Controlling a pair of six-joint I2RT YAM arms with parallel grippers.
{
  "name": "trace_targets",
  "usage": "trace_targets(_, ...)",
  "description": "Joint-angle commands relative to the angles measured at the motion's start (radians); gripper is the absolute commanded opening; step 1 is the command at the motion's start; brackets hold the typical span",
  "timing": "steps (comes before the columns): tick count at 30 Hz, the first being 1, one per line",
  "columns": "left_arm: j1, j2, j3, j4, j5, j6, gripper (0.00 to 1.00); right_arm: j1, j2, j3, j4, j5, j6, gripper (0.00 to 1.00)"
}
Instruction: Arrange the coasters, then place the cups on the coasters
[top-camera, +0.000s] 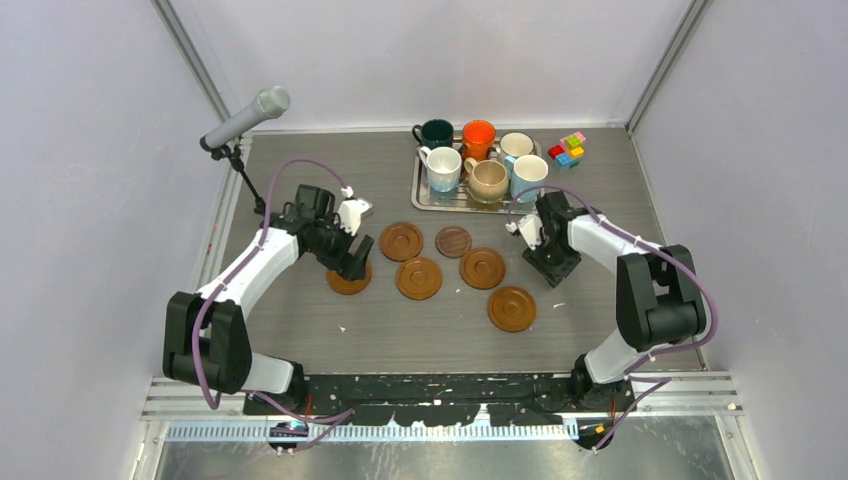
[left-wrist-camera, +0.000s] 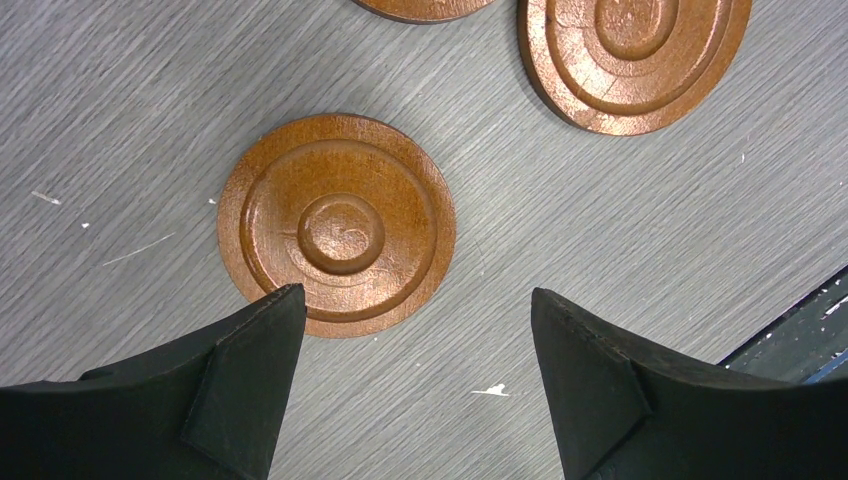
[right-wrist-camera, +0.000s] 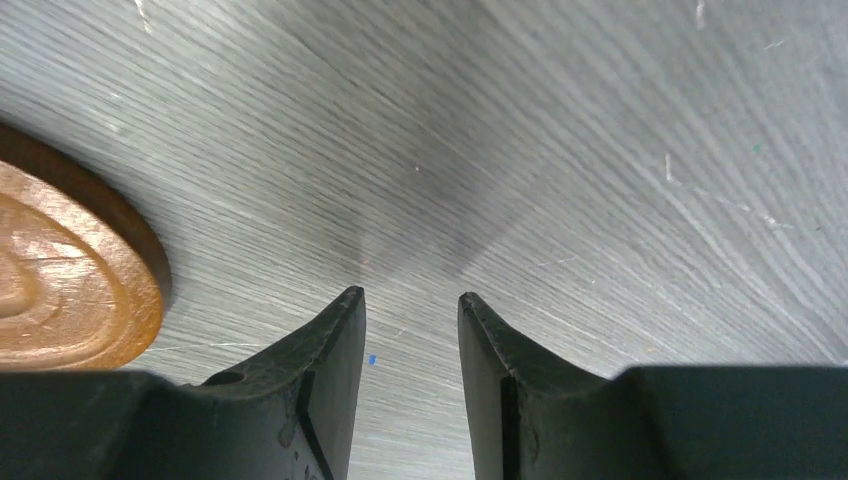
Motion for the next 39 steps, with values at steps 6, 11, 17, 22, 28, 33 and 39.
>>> trace_targets(6, -0.006, -0.028, 0.03, -0.009, 0.013, 0.004, 0.85, 0.026, -0.187, 0.091, -0.157, -0.299, 0.054, 0.61)
trace_targets(11, -0.014, -0.02, 0.035, -0.006, 0.019, -0.004, 0.86, 0.146, -0.243, 0.034, -0.122, -0.249, 0.123, 0.74)
trace_targets(17, -0.025, -0.021, 0.041, -0.009, 0.015, -0.008, 0.9, 0.234, -0.192, -0.007, -0.012, -0.127, 0.169, 0.77)
trace_targets(22, -0.027, -0.028, 0.034, -0.007, 0.008, -0.004, 0.9, 0.259, -0.138, -0.033, 0.038, -0.052, 0.173, 0.77)
trace_targets(28, -0.029, -0.022, 0.034, 0.0, 0.007, -0.005, 0.9, 0.285, -0.096, -0.051, 0.065, -0.04, 0.192, 0.77)
trace_targets(33, -0.03, -0.021, 0.033, 0.001, 0.005, -0.005, 0.9, 0.307, -0.078, -0.08, 0.085, -0.02, 0.201, 0.77)
trace_targets(39, -0.031, -0.028, 0.023, -0.001, 0.001, -0.005, 0.91, 0.326, -0.047, -0.092, 0.097, 0.044, 0.244, 0.76)
